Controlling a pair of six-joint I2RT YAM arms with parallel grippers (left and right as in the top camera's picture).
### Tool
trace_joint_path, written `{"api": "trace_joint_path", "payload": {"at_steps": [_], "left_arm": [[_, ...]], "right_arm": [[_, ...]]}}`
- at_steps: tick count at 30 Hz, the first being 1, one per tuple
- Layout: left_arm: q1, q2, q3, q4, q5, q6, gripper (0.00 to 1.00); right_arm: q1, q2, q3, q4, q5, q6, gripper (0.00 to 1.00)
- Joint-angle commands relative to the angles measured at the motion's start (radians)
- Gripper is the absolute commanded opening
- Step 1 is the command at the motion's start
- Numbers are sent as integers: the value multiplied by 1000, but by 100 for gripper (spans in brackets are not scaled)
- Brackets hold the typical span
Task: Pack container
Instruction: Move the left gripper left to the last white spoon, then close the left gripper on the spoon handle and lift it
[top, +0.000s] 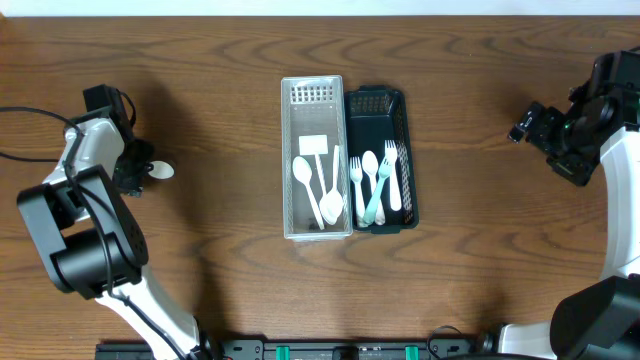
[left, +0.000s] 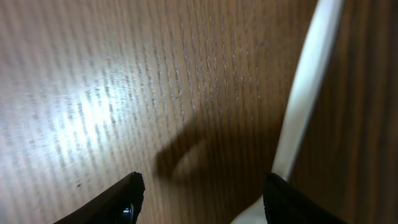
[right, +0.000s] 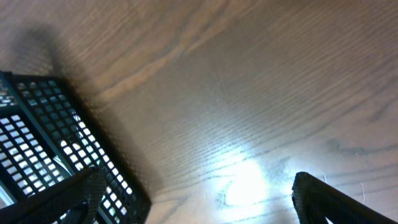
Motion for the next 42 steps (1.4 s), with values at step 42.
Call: {"api": "trace_joint_path", "payload": {"at_steps": [42], "left_arm": [[-39, 24, 46, 144, 46, 200, 66]], "right_arm": [[-5, 2, -3, -34, -7, -5, 99]]}}
